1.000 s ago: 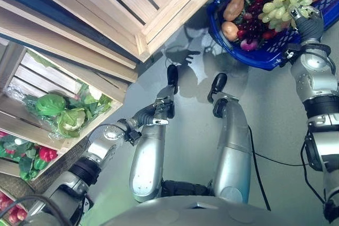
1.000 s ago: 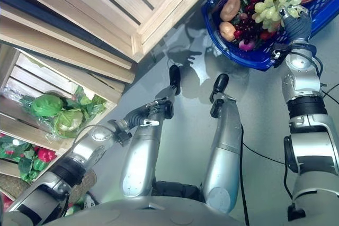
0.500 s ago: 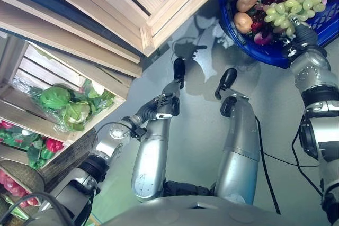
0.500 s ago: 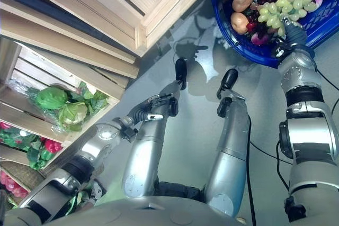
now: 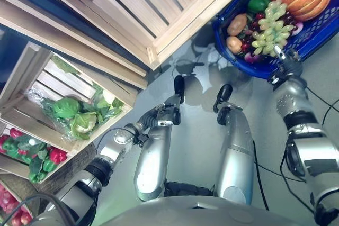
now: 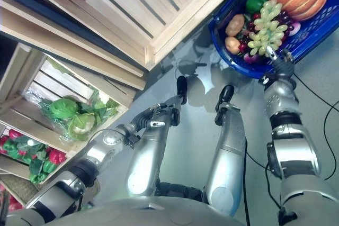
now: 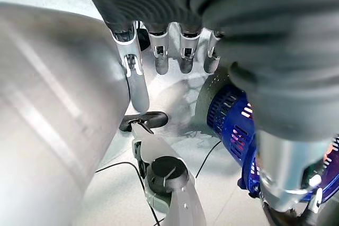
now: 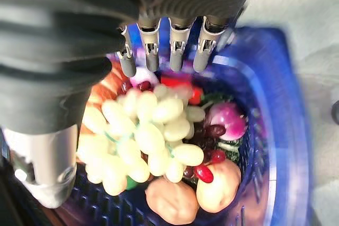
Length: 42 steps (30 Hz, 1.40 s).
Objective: Pick up fruits and vegetables into the basket
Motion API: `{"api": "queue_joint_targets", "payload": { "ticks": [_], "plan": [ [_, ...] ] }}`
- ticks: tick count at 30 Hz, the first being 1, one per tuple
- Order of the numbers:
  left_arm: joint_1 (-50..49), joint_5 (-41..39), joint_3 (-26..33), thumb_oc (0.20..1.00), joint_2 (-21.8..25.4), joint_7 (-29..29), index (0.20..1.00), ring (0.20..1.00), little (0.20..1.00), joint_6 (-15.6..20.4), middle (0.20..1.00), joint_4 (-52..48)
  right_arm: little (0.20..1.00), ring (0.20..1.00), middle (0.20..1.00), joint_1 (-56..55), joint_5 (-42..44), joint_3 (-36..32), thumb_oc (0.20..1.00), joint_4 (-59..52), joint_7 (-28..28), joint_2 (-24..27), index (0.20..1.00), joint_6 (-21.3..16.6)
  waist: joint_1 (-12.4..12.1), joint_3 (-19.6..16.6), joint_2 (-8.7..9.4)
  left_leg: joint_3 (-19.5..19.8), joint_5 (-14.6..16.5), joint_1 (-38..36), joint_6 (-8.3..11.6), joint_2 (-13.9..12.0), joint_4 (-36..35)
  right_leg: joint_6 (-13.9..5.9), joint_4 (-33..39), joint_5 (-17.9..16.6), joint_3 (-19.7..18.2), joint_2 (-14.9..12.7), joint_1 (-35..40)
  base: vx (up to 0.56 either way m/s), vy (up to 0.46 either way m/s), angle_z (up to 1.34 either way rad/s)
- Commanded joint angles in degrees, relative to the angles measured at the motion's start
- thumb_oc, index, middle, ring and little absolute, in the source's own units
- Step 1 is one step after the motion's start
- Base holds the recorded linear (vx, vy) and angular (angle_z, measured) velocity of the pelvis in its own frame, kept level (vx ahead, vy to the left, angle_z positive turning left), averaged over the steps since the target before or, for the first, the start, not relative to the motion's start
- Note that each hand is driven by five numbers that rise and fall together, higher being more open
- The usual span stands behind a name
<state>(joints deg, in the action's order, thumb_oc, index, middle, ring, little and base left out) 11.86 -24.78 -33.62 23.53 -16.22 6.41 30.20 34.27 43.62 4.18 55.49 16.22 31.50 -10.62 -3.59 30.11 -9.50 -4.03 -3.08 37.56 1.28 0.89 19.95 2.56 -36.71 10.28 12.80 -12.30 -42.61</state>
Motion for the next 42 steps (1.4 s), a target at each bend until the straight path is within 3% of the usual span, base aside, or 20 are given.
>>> {"api": "queue_joint_targets", "payload": {
  "ticks": [1,9,12,14,18,25,32,35,42],
  "plan": [
    [-10.40,1.20,-3.32,1.000,0.50,-3.07,1.000,1.000,1.000,-3.47,1.000,2.91,1.000,1.000,1.000,-5.92,-3.77,-2.29,1.000,-3.14,1.03,0.32,1.000,-6.82,2.03,-0.32,-0.86,-2.61,8.97,-6.31,-2.34,2.01,0.59,-3.23,4.72,-1.36,0.26,4.80,4.75,-0.08,0.147,0.00],
    [-11.26,2.14,1.35,1.000,-0.78,-3.15,1.000,1.000,1.000,-3.31,1.000,8.14,1.000,1.000,1.000,-16.76,-9.99,2.01,1.000,-5.57,-2.43,-6.93,1.000,-11.05,3.91,-0.32,3.26,-2.19,8.73,-19.42,-2.09,1.41,-4.10,-4.35,12.74,-3.13,0.07,5.85,20.00,0.00,0.079,-0.05],
    [-11.47,4.09,2.83,1.000,-1.55,-2.68,1.000,1.000,1.000,-2.80,1.000,10.93,1.000,1.000,1.000,-19.11,-11.78,3.24,1.000,-4.81,-4.77,-8.75,1.000,-10.82,4.29,-0.32,4.54,-2.09,8.49,-24.54,-1.84,0.91,-5.96,-4.63,15.59,-3.55,0.03,6.21,25.90,0.05,0.027,-0.12],
    [-11.99,3.86,4.21,1.000,-2.80,-3.85,1.000,1.000,1.000,-1.78,1.000,13.95,1.000,1.000,1.000,-21.44,-13.18,4.03,1.000,-3.84,-7.32,-9.87,1.000,-9.86,4.44,-2.15,5.50,-2.03,8.19,-28.08,-1.60,0.51,-8.10,-4.96,18.57,-3.87,-0.04,6.57,30.18,0.10,0.018,-0.06],
    [-12.33,3.68,7.26,1.000,-5.23,-5.66,1.000,1.000,1.000,-0.72,1.000,18.49,1.000,1.000,1.000,-25.97,-15.16,5.59,1.000,-1.28,-17.25,-12.77,1.000,-6.13,4.35,-7.71,7.27,-2.07,7.58,-34.43,-1.48,0.34,-13.64,-6.04,24.78,-4.88,-0.47,7.39,37.24,0.13,0.014,-0.06],
    [-10.89,6.45,10.40,1.000,-7.35,-5.66,1.000,1.000,1.000,1.44,1.000,26.20,1.000,1.000,1.000,-29.52,-19.81,9.20,1.000,2.96,-27.23,-16.08,1.000,0.86,3.85,-14.46,9.03,-2.52,6.81,-39.52,-1.54,0.08,-18.15,-7.07,29.39,-6.64,-0.63,7.63,42.17,0.05,0.000,-0.03],
    [-8.31,4.05,13.86,1.000,-9.41,-7.34,1.000,1.000,1.000,-1.68,1.000,33.31,1.000,1.000,1.000,-29.61,-22.63,10.51,1.000,10.06,-32.77,-18.40,1.000,10.37,3.23,-17.96,9.94,-2.77,7.70,-42.92,-1.74,0.65,-18.49,-7.04,32.20,-7.38,-0.23,7.64,46.16,0.00,-0.002,0.01],
    [-7.46,5.43,15.04,1.000,-11.00,-9.56,1.000,1.000,1.000,-5.51,1.000,36.68,1.000,1.000,1.000,-29.29,-21.63,10.15,1.000,13.55,-34.81,-19.30,1.000,15.82,2.93,-19.24,10.00,-2.57,8.08,-44.83,-1.95,1.01,-18.75,-6.67,33.01,-7.15,0.22,7.87,48.48,0.01,-0.013,0.03],
    [-6.23,5.75,16.31,1.000,-12.23,-11.62,1.000,1.000,1.000,-10.81,1.000,39.87,1.000,1.000,1.000,-29.01,-24.16,10.16,1.000,16.35,-37.31,-19.44,1.000,22.07,3.13,-20.64,9.98,-2.59,8.81,-47.20,-2.30,1.27,-18.68,-6.21,33.38,-6.42,0.35,8.12,51.12,0.00,0.000,0.01]
  ]
}}
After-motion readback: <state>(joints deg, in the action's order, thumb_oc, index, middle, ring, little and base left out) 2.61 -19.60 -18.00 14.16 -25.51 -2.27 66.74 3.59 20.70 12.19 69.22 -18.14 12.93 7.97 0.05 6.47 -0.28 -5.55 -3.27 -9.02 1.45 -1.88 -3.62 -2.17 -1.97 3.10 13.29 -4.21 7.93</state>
